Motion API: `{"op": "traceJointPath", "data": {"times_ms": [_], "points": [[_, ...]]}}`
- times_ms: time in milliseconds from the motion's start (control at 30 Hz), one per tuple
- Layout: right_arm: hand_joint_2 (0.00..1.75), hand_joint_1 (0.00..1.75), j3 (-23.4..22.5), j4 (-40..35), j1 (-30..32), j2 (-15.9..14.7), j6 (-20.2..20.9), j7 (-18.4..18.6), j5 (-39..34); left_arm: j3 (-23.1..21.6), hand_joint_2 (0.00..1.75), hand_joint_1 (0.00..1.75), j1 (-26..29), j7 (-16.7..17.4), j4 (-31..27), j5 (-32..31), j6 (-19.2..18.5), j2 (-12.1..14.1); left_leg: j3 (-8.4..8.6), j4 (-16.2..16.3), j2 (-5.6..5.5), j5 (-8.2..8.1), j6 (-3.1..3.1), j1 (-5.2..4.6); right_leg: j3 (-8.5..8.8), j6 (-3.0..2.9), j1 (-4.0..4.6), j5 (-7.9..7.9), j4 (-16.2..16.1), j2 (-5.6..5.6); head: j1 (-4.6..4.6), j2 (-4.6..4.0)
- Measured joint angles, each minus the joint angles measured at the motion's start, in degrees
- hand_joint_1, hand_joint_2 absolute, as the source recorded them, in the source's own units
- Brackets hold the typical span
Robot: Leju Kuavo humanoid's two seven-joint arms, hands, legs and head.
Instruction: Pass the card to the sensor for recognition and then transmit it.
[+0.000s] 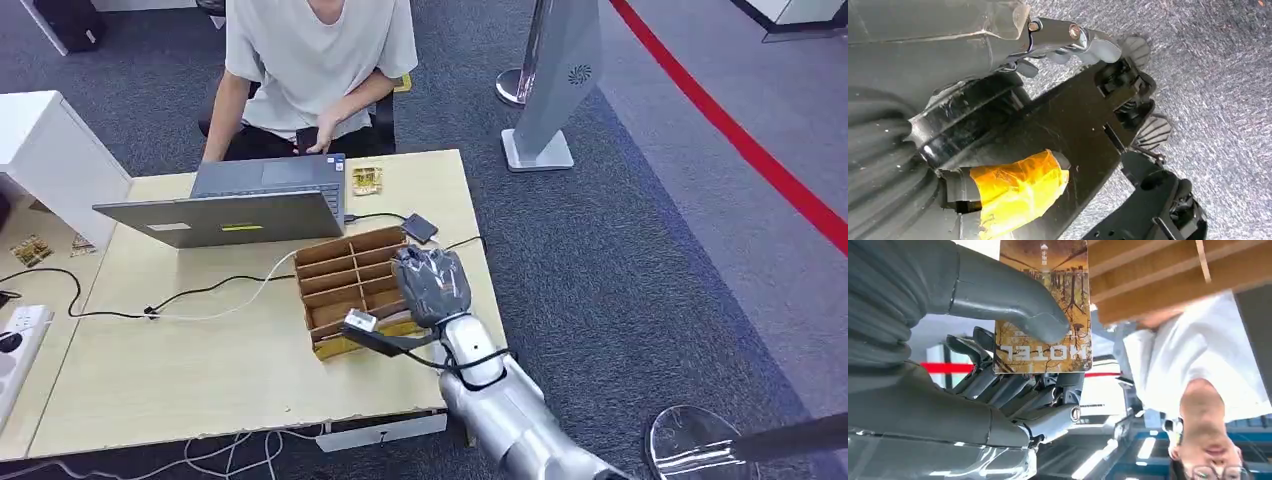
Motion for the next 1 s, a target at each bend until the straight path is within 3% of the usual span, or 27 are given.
{"op": "traceJointPath", "data": {"times_ms": [200, 467, 633, 967, 1000], "points": [[1.75, 1.75, 3.6, 1.9, -6.7, -0.4, 0.1, 1.7, -1.7, 0.0, 1.75, 0.00, -0.2, 0.7, 0.0, -0.5, -0.7, 0.5, -0.01, 0.0, 0.00, 0.00, 0.00, 0.00, -0.02, 0.00, 0.00, 0.00, 0.0, 0.00, -0.02, 0.00], [1.75, 1.75, 7.2, 2.2, -13.4, -0.1, 0.0, 7.8, 0.5, 0.0, 1.75, 0.00, -1.2, 2.2, 0.0, -2.2, -1.0, 0.4, -0.01, 0.0, 0.00, 0.00, 0.00, 0.00, 0.00, 0.00, 0.00, 0.00, 0.0, 0.00, -0.02, 0.00], [1.75, 1.75, 7.9, 3.8, -17.2, 1.5, 0.1, 10.0, 0.7, 0.0, 1.75, 0.00, -2.0, 4.7, 0.0, -3.7, -1.8, 0.2, 0.00, 0.0, -0.01, 0.00, 0.00, 0.00, 0.01, 0.00, 0.00, 0.00, 0.0, 0.00, -0.02, 0.00], [1.75, 1.75, 8.8, 8.6, -23.0, 4.9, 2.6, 13.6, 1.8, -0.8, 1.75, 0.00, -2.7, 5.7, -0.1, -5.1, -2.0, -0.4, -0.01, 0.0, -0.01, 0.00, 0.00, 0.01, -0.01, 0.00, 0.00, 0.00, 0.0, 0.00, 0.00, 0.00], [1.75, 0.00, 8.8, 9.0, -23.1, 5.0, 2.9, 13.7, 1.8, -0.9, 1.75, 0.00, -2.7, 5.7, -0.1, -5.2, -2.0, -0.5, -0.03, 0.0, -0.02, 0.00, 0.00, 0.01, -0.01, 0.00, 0.00, 0.00, 0.0, -0.02, -0.02, 0.00]]}}
